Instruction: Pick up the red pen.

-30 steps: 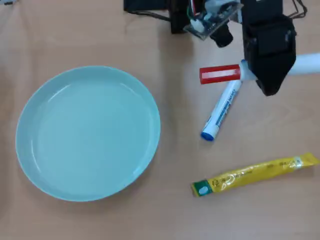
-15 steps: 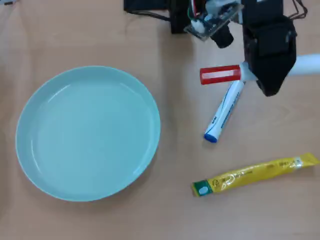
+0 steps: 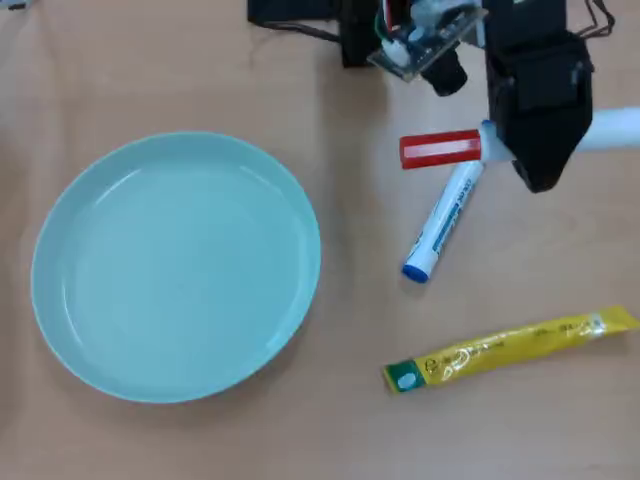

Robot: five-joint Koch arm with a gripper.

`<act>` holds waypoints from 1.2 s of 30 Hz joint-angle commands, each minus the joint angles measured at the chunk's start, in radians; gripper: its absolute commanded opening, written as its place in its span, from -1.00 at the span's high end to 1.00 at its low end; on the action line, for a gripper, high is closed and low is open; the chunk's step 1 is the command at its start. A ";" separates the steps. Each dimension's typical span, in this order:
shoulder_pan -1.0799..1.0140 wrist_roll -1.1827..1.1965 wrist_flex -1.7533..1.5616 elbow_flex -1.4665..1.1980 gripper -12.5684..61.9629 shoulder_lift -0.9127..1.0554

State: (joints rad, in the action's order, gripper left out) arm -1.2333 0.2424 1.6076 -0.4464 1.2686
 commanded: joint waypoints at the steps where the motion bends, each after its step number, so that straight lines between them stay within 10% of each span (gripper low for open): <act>1: 0.008 0.006 -0.017 0.097 0.88 0.083; 36: 0.011 0.006 0.006 0.089 0.88 0.078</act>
State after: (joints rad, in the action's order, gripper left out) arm -1.2333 0.2424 1.6137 -0.4464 1.2686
